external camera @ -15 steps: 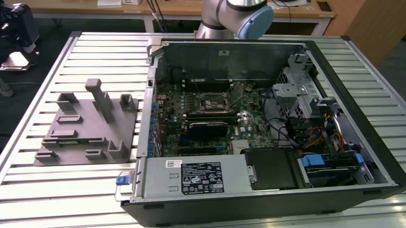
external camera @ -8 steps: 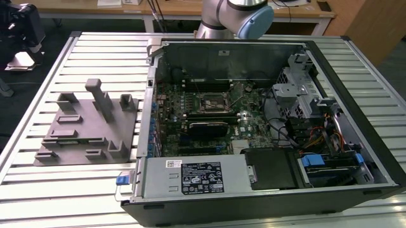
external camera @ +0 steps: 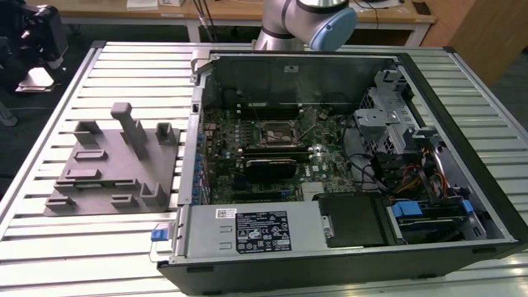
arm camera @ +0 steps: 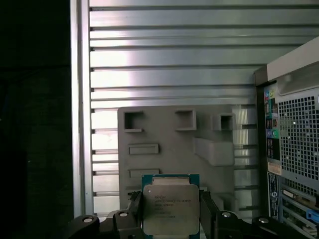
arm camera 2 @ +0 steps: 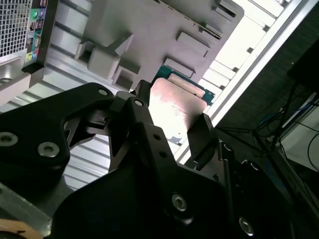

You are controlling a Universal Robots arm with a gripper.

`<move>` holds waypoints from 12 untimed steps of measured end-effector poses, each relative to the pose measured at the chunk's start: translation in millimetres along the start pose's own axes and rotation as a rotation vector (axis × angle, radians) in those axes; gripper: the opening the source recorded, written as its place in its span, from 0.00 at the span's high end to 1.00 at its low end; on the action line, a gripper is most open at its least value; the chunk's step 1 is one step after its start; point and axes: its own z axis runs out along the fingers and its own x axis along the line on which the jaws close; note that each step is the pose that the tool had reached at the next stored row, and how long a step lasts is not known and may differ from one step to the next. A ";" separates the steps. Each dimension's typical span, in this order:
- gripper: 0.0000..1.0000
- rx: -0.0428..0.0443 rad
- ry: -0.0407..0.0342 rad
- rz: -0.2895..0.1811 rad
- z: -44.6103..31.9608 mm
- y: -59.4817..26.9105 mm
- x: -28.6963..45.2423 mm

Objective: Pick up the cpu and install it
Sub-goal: 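Pick up the cpu and move it towards the insertion slot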

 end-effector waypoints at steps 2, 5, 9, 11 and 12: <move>0.46 0.0000 0.0000 0.000 0.1 0.2 -3.4; 0.46 0.0000 0.0000 0.000 0.3 0.4 -8.2; 0.46 -0.0001 -0.0001 0.000 0.5 0.7 -15.0; 0.46 0.0000 0.0000 0.000 0.6 0.9 -18.4; 0.46 0.0000 0.0000 0.000 0.6 1.0 -20.2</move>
